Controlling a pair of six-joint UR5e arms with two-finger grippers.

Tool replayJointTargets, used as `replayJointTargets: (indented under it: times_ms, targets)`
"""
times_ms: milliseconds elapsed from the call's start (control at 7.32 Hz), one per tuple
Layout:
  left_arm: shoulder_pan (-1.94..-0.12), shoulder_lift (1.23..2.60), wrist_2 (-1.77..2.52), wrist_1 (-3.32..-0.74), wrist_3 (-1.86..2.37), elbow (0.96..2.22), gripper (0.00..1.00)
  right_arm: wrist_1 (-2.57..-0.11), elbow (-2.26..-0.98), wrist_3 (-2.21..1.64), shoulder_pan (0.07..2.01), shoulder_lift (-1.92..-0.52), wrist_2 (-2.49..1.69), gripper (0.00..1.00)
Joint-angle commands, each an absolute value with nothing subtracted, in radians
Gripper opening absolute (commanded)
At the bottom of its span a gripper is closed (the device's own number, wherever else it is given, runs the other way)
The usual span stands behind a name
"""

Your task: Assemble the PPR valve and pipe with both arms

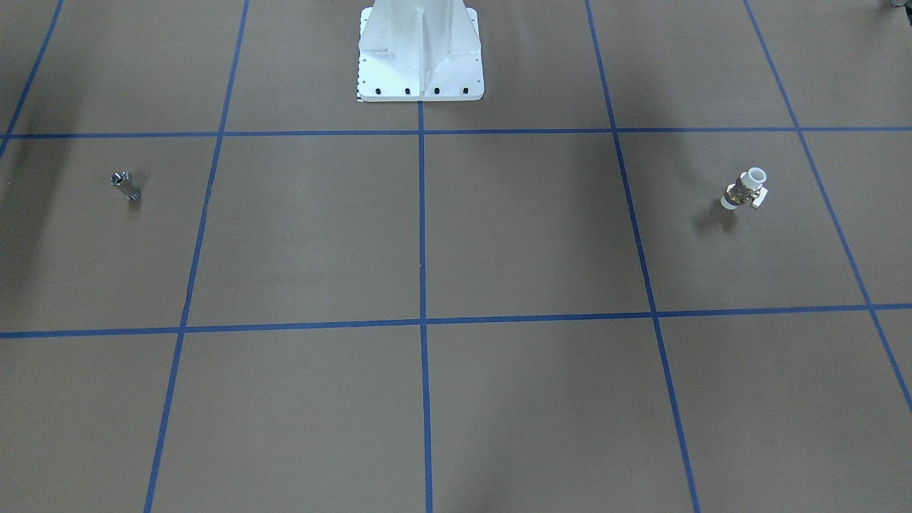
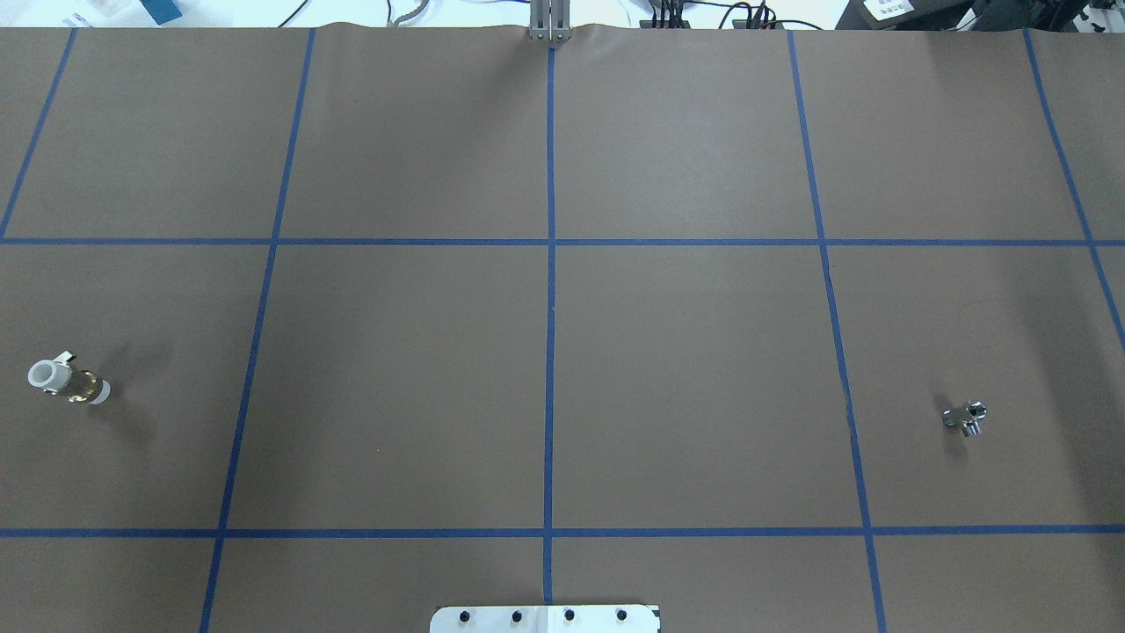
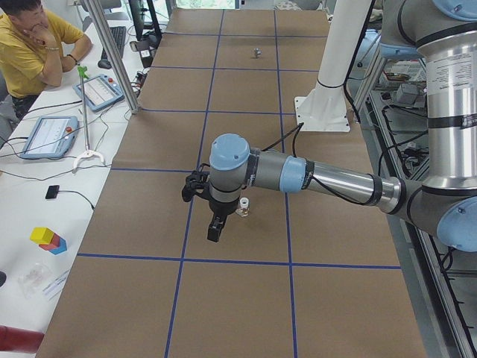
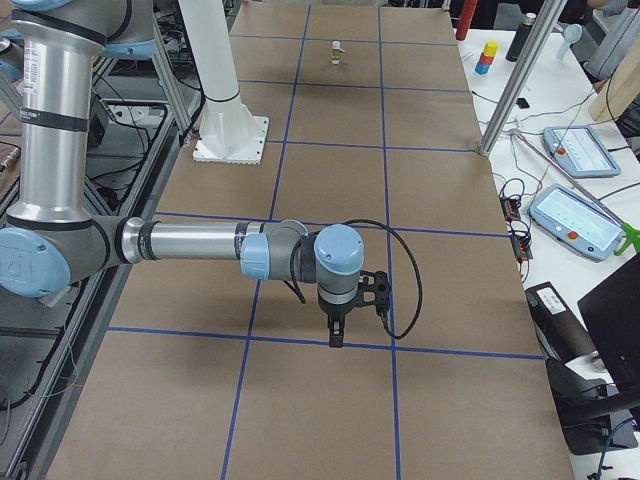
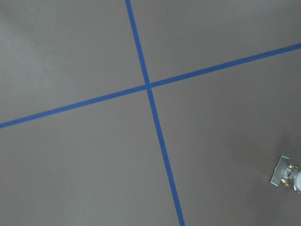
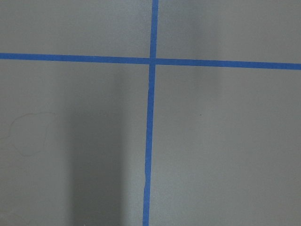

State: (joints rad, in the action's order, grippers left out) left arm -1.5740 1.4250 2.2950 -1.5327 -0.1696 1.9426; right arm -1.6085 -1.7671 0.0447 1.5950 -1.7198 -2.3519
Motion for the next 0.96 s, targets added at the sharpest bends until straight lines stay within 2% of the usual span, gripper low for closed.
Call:
replayJointTargets:
  times_ms: [0,137,410,820]
  targets:
    - [-1.51,1.468,2.296,-1.574,-0.163,1.931,1.0,-1.609,-1.767,0.043,1.594,-1.72,-2.353,1.0]
    - [-1.482,1.488,2.296,-1.577,-0.119,1.927,1.0,-1.609,-1.766,0.043,1.594,-1.72,-2.355,1.0]
    - [-1.328,1.487,2.298,-1.762,0.119,1.922,1.0,-1.609,-1.766,0.043,1.594,-1.72,-2.355,1.0]
    - [-1.203,1.483,2.299,-1.802,0.258,1.927,1.0,-1.609,-1.766,0.043,1.594,-1.72,-2.355,1.0]
